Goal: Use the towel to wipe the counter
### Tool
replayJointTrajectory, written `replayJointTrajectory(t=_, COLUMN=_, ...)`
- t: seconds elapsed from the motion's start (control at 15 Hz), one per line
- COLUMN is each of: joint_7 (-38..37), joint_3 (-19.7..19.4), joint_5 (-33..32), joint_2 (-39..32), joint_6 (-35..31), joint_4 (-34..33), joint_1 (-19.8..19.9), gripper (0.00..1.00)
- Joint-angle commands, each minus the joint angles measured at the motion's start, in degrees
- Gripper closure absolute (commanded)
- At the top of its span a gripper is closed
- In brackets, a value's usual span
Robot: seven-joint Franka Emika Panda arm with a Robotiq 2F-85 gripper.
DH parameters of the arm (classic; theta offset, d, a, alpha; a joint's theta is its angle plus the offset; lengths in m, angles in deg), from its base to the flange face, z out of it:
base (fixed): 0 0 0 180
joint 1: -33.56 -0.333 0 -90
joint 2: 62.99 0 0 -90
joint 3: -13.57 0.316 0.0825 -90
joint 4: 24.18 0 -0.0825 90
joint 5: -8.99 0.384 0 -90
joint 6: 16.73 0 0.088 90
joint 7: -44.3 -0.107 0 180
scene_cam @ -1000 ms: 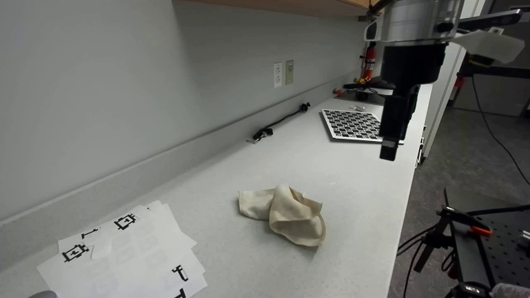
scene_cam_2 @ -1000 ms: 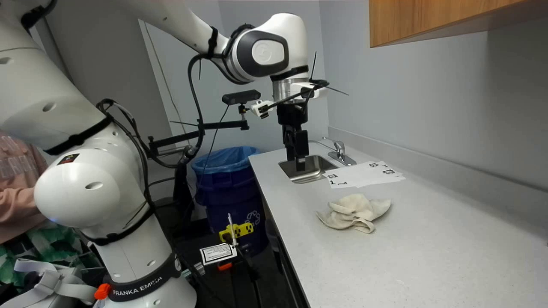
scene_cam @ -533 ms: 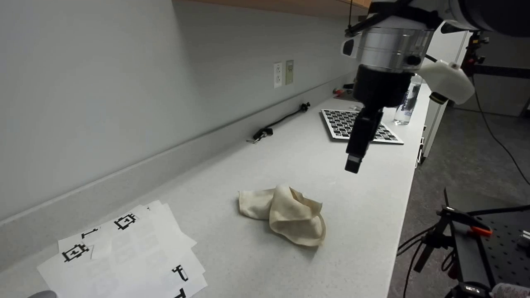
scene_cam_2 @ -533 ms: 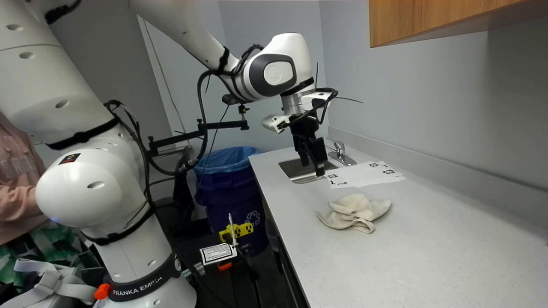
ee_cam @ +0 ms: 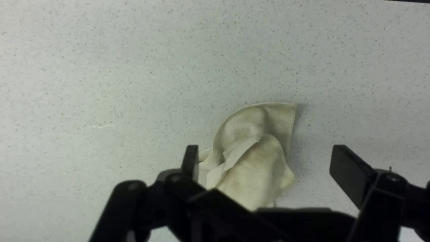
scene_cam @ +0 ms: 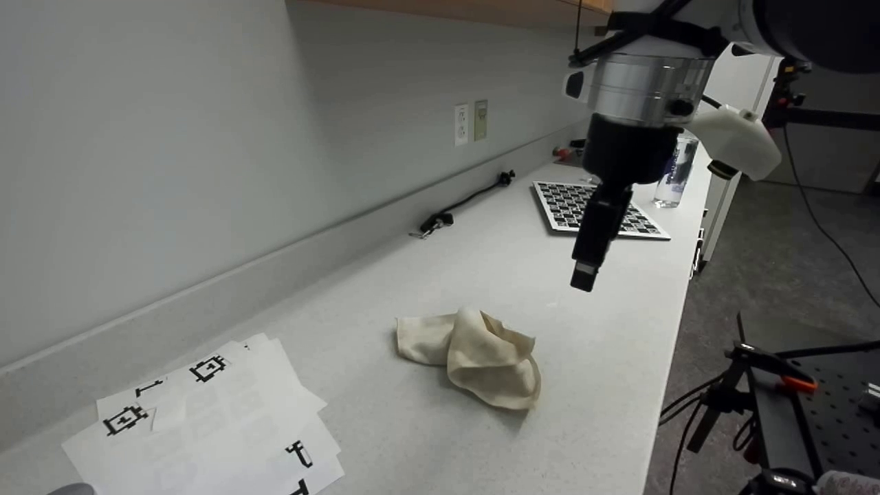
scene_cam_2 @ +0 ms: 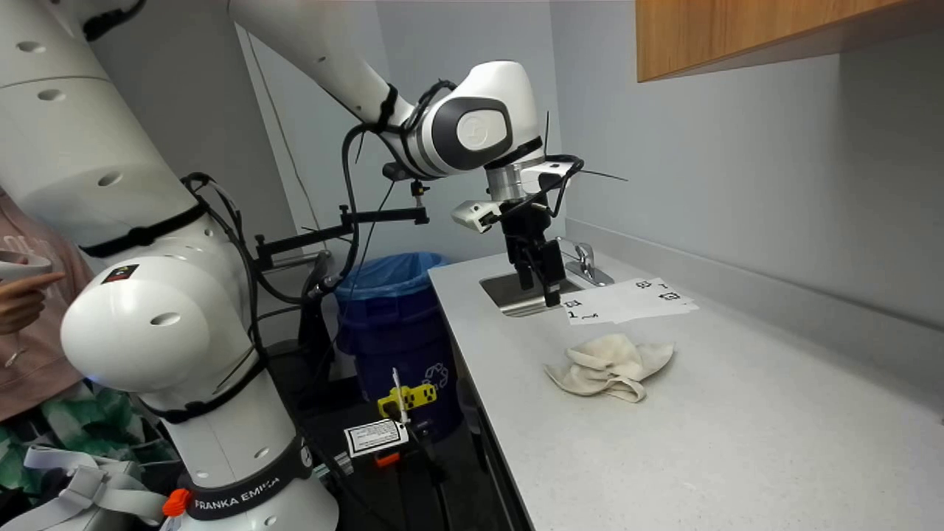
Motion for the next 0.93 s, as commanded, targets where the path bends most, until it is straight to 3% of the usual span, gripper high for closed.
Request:
replayJointTrajectory(t=0.0, joint_7=-0.1, joint_3=-0.5, joint_5=-0.1, joint_2=0.0, joint_6=0.1, joint_4=0.0, joint_1=-0.5, gripper=0.00)
replayJointTrajectory(t=0.47, joint_7=2.4, joint_3=-1.1, joint_5=5.3, joint_2=-2.8, joint_6=-4.5, joint_4=0.4, joint_1=-1.9, gripper=0.00)
replayJointTrajectory(t=0.87, joint_7=5.1, joint_3=-2.0, joint_5=5.3, joint_2=-14.0, joint_6=-16.2, joint_4=-2.8, joint_1=-1.4, gripper=0.00)
